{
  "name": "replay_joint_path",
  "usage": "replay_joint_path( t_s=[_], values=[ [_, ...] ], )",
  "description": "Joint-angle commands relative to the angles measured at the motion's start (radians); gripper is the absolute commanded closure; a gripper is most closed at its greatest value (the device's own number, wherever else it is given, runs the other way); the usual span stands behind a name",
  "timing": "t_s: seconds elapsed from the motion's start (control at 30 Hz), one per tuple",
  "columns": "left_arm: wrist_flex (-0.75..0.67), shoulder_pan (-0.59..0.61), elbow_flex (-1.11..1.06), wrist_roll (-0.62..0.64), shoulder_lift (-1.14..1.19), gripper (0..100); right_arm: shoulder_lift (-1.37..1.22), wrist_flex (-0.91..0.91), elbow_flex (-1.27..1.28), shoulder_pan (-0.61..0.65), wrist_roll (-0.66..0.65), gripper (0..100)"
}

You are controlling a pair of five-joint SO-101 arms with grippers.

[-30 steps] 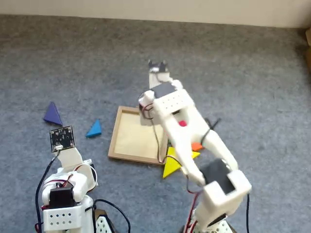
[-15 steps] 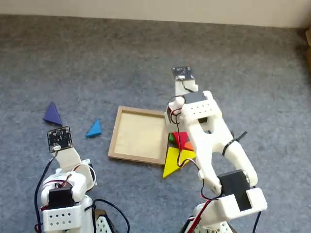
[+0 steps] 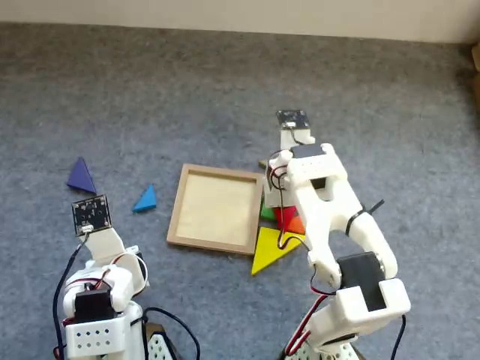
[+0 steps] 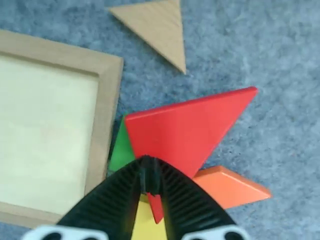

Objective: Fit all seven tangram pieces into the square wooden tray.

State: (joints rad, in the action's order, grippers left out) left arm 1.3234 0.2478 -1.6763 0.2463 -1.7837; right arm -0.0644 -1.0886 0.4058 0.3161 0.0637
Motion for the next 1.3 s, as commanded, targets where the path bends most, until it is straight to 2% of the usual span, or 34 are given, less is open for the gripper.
replay_joint_path(
  t_s=[0.0,0.47,0.63,0.77,0.93,1.1,1.27],
  values=[
    [0.005,0.008,-0.019,0.006,-0.042,99,0.016,0.01,-0.008,0.005,-0.008,99.2],
    [0.005,0.013,-0.019,0.006,-0.042,99,0.016,0.015,-0.001,0.26,-0.008,99.2],
    [0.005,0.013,-0.019,0.006,-0.042,99,0.056,-0.038,-0.008,0.28,-0.008,99.2],
    [0.005,0.013,-0.019,0.006,-0.042,99,0.168,-0.062,-0.002,0.226,-0.008,99.2],
    [0.005,0.015,-0.019,0.008,-0.042,99,0.242,-0.062,-0.004,0.076,-0.021,99.2],
    [0.005,0.016,-0.019,0.008,-0.042,99,0.18,-0.001,-0.004,-0.056,-0.132,99.1],
    [0.005,0.016,-0.019,0.008,-0.042,99,0.042,-0.016,-0.013,-0.114,-0.219,99.1]
  ],
)
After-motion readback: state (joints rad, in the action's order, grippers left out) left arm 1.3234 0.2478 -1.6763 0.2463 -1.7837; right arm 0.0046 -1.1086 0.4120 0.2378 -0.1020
